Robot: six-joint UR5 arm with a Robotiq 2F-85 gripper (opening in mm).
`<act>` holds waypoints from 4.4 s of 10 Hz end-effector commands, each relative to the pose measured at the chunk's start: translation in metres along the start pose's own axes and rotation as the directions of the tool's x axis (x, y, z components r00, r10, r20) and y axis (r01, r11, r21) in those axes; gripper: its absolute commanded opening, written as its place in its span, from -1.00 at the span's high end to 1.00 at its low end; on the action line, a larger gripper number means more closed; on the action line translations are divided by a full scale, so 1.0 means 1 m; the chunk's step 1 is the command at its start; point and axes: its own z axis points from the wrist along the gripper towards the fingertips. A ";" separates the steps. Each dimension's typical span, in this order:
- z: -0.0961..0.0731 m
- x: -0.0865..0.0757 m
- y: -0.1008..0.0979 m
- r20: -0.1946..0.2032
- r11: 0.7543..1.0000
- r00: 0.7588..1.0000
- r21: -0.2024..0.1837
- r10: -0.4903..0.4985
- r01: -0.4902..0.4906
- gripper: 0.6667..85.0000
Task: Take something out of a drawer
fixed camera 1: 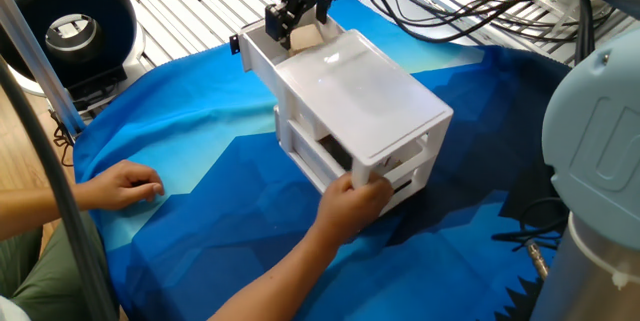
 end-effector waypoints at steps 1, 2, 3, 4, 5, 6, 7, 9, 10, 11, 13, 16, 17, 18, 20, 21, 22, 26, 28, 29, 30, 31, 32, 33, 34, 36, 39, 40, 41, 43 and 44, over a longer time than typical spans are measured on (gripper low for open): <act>0.009 -0.008 0.005 0.025 0.999 1.000 -0.033 0.009 -0.008 -0.87; 0.012 -0.013 0.011 0.039 0.998 0.999 -0.056 0.012 -0.010 -0.87; 0.013 -0.018 0.018 0.052 0.997 0.998 -0.080 0.019 -0.014 -0.87; 0.014 -0.020 0.019 0.061 0.996 0.998 -0.091 0.020 -0.015 -0.83; 0.013 -0.019 0.021 0.061 0.994 0.998 -0.106 0.022 -0.015 -0.78; 0.012 -0.018 0.020 0.059 0.994 0.998 -0.108 0.019 -0.012 -0.70; 0.014 -0.018 0.016 0.066 0.995 0.998 -0.099 0.002 0.004 -0.57; 0.015 -0.012 0.004 0.040 0.998 0.999 -0.050 0.029 -0.027 0.28; 0.013 -0.009 0.003 0.030 0.998 0.998 -0.046 0.051 -0.050 0.49; 0.008 -0.012 0.008 0.032 0.994 0.995 -0.056 0.097 -0.095 0.74; 0.000 -0.007 0.014 0.007 0.992 0.994 -0.057 0.110 -0.109 0.99; -0.017 0.005 0.023 -0.030 0.991 0.993 -0.073 0.115 -0.117 0.99; -0.027 0.011 0.025 -0.040 0.991 0.993 -0.081 0.107 -0.110 0.99; -0.035 0.018 0.025 -0.045 0.992 0.994 -0.081 0.096 -0.100 0.99; -0.047 0.026 0.022 -0.042 0.995 0.997 -0.070 0.068 -0.071 0.99; -0.051 0.028 0.018 -0.041 0.997 0.998 -0.048 0.053 -0.055 0.99; -0.054 0.028 0.014 -0.039 0.999 0.999 -0.021 0.037 -0.038 0.99; -0.049 0.001 0.015 0.045 1.000 0.999 -0.017 -0.010 0.011 0.99; -0.050 -0.001 0.024 0.052 0.998 0.999 -0.054 -0.008 0.010 0.99; -0.051 -0.007 0.032 0.077 0.996 0.997 -0.084 -0.016 0.023 0.99; -0.052 -0.016 0.035 0.114 0.995 0.993 -0.089 -0.039 0.049 0.99; -0.052 -0.018 0.032 0.121 0.995 0.991 -0.078 -0.051 0.061 0.99; -0.052 -0.015 0.034 0.114 0.993 0.991 -0.082 -0.072 0.081 0.99; -0.050 -0.004 0.031 0.071 0.992 0.992 -0.073 -0.101 0.106 0.99; -0.057 0.003 0.027 0.047 0.993 0.993 -0.058 -0.104 0.107 0.99; -0.086 0.019 0.023 0.010 0.992 0.992 -0.035 -0.124 0.124 0.99; -0.130 0.043 0.012 -0.060 0.982 0.983 0.061 -0.176 0.180 0.99; -0.138 0.044 0.011 -0.070 0.978 0.981 0.093 -0.179 0.185 0.99; -0.136 0.030 0.029 -0.006 0.981 0.982 0.038 -0.189 0.189 0.99; -0.137 0.006 0.052 0.101 0.977 0.973 -0.031 -0.205 0.209 0.99; -0.138 0.000 0.055 0.127 0.977 0.971 -0.037 -0.204 0.210 0.99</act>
